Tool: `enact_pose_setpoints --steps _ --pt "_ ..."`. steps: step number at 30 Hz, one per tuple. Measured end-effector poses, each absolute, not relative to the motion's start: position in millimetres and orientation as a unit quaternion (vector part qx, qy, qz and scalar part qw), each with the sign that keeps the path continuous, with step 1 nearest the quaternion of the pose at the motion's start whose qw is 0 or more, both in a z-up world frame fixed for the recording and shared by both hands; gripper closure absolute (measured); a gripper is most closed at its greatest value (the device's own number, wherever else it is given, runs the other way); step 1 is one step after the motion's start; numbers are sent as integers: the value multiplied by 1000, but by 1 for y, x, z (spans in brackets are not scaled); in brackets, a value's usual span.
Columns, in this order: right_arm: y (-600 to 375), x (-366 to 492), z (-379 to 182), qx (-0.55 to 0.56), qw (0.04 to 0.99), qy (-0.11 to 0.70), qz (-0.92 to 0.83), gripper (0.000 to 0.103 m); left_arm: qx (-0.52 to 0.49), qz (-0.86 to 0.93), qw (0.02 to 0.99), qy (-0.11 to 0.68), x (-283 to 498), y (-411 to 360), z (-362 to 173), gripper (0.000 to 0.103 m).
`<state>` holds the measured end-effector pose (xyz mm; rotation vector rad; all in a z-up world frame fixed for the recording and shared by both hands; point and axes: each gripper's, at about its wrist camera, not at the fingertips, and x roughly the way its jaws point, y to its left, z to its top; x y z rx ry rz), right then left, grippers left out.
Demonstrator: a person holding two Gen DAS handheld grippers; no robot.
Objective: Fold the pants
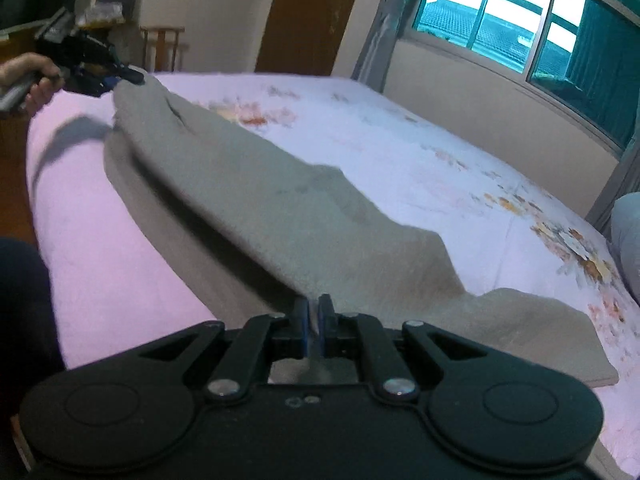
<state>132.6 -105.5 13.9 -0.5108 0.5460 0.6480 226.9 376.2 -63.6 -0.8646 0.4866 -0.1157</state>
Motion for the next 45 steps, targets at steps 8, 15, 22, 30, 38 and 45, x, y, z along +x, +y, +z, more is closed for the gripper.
enact_pose_setpoints --steps 8,15,22,30,38,45 --pt "-101 140 -21 -250 863 306 314 103 -431 -28 849 304 228 383 -109 78" --pt "-104 142 -10 -229 871 297 318 103 -408 -27 859 309 229 380 -102 78" --pt "-94 145 -24 -239 867 315 303 97 -359 -9 880 310 227 368 -93 59" --pt "-149 120 24 -155 929 242 232 36 -290 95 917 259 188 346 -41 0" --pt "-234 127 40 12 965 237 109 36 -256 30 935 245 212 266 -44 0" --pt "-343 177 37 211 941 260 48 57 -56 146 942 297 254 196 -61 0"
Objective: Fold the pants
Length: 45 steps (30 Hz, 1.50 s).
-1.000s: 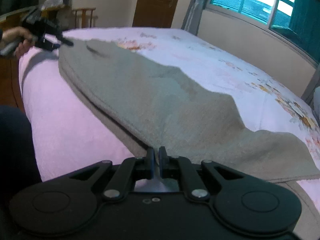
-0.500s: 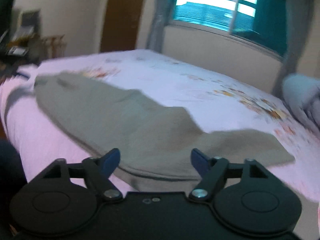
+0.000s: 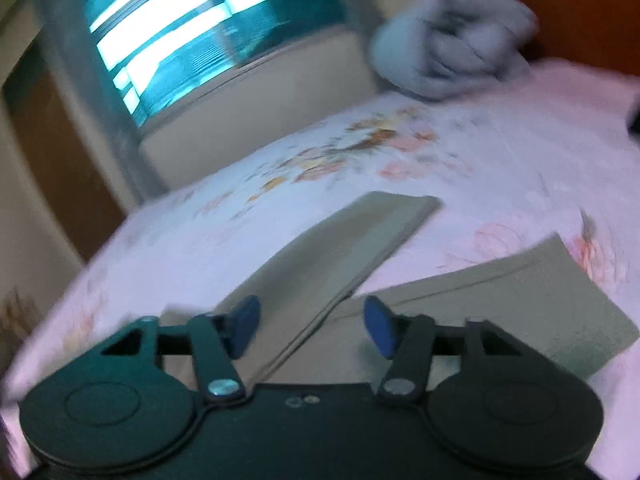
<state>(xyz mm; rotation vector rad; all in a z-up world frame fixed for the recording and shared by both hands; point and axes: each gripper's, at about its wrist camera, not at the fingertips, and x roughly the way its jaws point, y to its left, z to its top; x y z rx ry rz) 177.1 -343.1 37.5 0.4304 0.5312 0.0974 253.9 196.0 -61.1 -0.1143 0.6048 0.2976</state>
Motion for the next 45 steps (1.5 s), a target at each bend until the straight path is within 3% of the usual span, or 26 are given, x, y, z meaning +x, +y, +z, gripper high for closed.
enact_pose_setpoints --steps 3,16,17,18,19,20,25,28,30,45 --pt "-382 206 24 278 924 261 23 67 -46 165 936 308 260 187 -70 0" --pt "-444 340 -54 460 834 305 -13 73 -67 196 929 307 266 175 -92 0" --pt "-444 347 -56 464 829 313 -10 76 -68 194 927 313 268 175 -88 0" --pt "-443 353 -57 462 828 317 -13 84 -70 189 929 311 268 173 -83 0" --pt "-440 358 -56 451 831 326 -19 100 -84 176 933 301 265 169 -76 0" --pt "-437 362 -55 437 833 339 -25 103 -100 153 941 286 262 161 -68 0" --pt "-429 357 -44 406 847 342 -27 103 -99 42 951 290 274 80 -57 0" --pt "-430 348 -38 406 849 337 -32 103 -34 32 936 348 294 23 -79 0" --pt "-430 340 -31 406 854 324 -34 103 4 57 940 335 294 5 -91 0" --pt "-455 226 72 362 899 247 -23 103 -50 -124 898 418 304 63 -70 0"
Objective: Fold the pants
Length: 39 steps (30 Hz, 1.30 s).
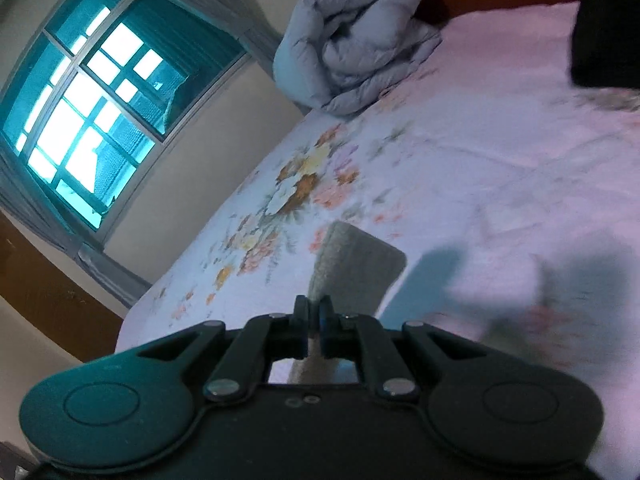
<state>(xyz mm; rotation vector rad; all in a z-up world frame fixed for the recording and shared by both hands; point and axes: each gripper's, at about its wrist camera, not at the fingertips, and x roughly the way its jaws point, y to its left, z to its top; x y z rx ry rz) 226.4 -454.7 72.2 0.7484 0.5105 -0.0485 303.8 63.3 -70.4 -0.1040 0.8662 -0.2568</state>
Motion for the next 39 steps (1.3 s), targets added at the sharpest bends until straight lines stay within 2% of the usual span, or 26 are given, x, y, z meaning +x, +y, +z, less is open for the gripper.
enact_pose_setpoints --steps 4,11,19,23,24,29,35,39 --pt "-465 186 50 346 899 263 -53 103 -72 -146 896 413 303 75 -73 0" --pt "-488 141 -21 424 854 285 -101 103 -51 -154 894 419 304 73 -74 0" --pt "-478 144 3 407 872 260 -83 103 -71 -198 874 438 310 93 -68 0" --pt "-496 156 -41 422 843 312 -119 103 -77 -210 872 435 308 99 -68 0" --pt "-500 154 -48 441 836 305 -116 103 -79 -211 873 434 306 101 -69 0" --pt "-496 154 -43 443 842 283 -122 103 -84 -216 876 424 298 105 -70 0" --pt "-504 171 -49 462 824 307 -118 103 -86 -203 891 397 285 108 -70 0" --pt "-505 132 -35 487 821 265 -135 86 -50 -145 918 364 262 105 -60 0"
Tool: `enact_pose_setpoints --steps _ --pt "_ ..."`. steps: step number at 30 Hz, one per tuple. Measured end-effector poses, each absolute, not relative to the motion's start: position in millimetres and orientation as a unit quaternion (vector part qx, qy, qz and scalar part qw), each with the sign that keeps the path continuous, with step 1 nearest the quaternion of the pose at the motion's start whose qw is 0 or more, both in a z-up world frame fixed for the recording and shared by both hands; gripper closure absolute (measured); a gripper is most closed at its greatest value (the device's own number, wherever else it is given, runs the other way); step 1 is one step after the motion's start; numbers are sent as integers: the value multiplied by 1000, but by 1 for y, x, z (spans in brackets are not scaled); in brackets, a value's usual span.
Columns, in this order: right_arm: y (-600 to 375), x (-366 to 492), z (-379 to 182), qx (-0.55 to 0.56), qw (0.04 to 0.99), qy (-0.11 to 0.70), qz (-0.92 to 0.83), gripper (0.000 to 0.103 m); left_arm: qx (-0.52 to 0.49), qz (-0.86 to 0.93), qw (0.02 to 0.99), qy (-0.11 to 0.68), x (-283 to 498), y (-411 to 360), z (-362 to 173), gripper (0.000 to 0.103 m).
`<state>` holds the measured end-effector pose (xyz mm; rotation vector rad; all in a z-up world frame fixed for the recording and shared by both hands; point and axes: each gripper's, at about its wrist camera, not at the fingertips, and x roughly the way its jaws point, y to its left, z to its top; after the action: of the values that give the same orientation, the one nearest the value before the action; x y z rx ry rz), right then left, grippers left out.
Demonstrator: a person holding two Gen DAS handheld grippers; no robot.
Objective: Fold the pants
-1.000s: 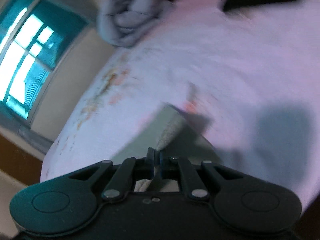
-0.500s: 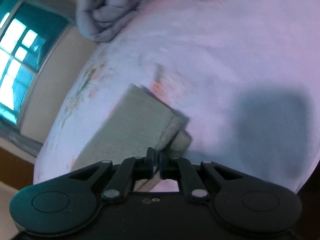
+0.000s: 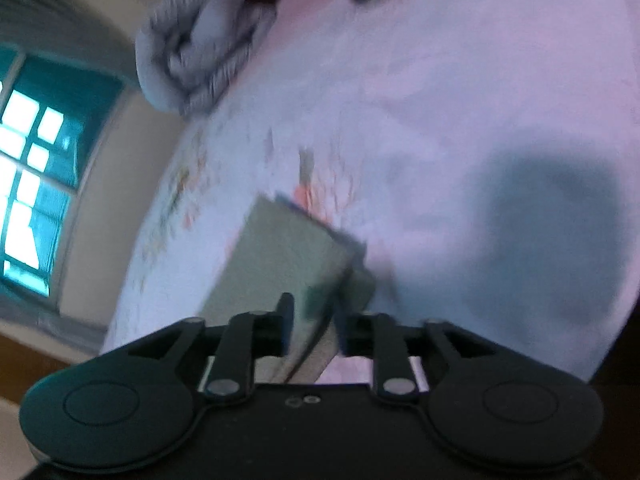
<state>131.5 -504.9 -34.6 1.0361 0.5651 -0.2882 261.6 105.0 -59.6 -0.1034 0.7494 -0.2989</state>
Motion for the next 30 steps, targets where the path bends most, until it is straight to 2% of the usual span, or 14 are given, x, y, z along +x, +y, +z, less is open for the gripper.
enact_pose_setpoints --steps 3,7,13,19,25,30 --pt "-481 115 -29 502 822 256 -86 86 -66 -91 941 319 235 115 -54 0" --pt "-436 105 -36 499 826 257 -44 86 -78 -5 952 295 207 121 -49 0" --pt "-383 117 -65 555 785 276 9 86 -115 41 947 297 184 131 -50 0" --pt "-339 154 -65 554 769 314 57 86 -157 63 936 308 184 136 -62 0" --pt "-318 172 -79 570 735 361 72 86 -177 75 930 314 184 141 -69 0" --pt "-312 177 -84 578 724 370 73 87 -198 111 928 297 182 161 -67 0"
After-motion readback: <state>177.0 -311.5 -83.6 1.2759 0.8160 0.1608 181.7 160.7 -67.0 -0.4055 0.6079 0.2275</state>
